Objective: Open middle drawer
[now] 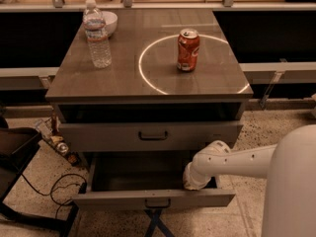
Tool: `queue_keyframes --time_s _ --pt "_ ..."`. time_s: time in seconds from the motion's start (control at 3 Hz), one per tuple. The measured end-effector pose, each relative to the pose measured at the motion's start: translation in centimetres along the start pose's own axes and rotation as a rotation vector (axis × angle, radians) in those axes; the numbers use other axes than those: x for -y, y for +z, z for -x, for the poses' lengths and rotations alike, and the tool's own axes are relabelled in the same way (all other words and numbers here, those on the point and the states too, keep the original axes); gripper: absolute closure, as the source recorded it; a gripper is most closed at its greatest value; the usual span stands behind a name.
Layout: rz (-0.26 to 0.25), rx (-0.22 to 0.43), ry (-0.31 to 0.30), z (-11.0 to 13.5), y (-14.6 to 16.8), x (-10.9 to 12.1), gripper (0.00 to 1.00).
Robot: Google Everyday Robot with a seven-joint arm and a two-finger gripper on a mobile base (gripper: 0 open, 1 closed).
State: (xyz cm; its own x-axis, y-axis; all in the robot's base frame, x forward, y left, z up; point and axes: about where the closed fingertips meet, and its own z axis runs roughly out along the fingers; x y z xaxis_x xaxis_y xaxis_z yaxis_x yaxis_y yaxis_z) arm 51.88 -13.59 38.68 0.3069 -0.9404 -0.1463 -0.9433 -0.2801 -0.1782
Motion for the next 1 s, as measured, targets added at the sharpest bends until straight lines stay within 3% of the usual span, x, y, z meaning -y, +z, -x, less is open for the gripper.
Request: queue_keyframes --time_s 0.33,1.0 --pt "0.027 -0.010 0.016 0.9 -0.2 -1.7 1.00" --pt "0.081 0.014 0.125 4.5 -2.8 -8.9 1.00"
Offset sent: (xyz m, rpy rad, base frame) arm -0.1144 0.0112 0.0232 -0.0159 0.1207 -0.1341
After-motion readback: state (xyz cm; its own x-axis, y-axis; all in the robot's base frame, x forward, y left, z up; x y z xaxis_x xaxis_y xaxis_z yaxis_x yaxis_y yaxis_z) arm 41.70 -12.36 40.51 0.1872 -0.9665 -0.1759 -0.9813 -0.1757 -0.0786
